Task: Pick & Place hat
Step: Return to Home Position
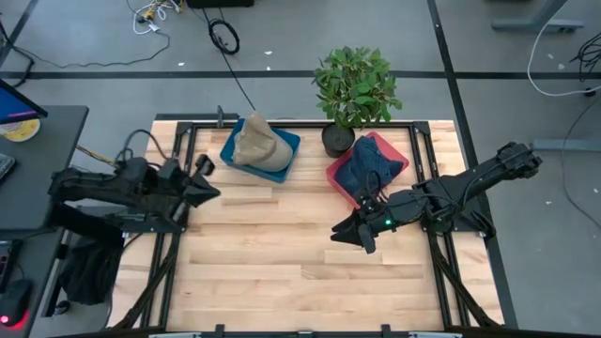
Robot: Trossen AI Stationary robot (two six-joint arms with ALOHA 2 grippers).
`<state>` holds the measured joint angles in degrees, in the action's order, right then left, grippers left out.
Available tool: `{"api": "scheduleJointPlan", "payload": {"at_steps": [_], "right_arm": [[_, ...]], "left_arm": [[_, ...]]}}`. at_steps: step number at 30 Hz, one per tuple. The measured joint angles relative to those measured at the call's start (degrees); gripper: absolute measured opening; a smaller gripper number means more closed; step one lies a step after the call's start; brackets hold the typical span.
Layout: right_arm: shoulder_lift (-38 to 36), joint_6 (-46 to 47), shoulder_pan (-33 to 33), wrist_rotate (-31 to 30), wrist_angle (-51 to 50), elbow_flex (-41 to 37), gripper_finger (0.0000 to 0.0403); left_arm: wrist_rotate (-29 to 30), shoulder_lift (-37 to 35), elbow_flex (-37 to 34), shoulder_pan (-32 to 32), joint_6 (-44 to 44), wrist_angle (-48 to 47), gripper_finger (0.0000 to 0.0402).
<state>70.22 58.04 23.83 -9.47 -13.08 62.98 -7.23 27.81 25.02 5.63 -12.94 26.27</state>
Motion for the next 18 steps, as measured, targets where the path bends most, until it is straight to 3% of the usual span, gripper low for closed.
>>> {"api": "scheduleJointPlan", "payload": {"at_steps": [10,18], "right_arm": [[0.0,0.2,0.0,0.0,-0.5,0.0,0.0206],[0.0,1.8,0.0,-0.1,-1.2,0.0,0.0206]], "left_arm": [[1.2,-13.2,0.0,-2.3,2.2,-15.0,0.0003],[1.8,-21.5,0.0,-2.4,7.0,-19.2,0.0003]]}}
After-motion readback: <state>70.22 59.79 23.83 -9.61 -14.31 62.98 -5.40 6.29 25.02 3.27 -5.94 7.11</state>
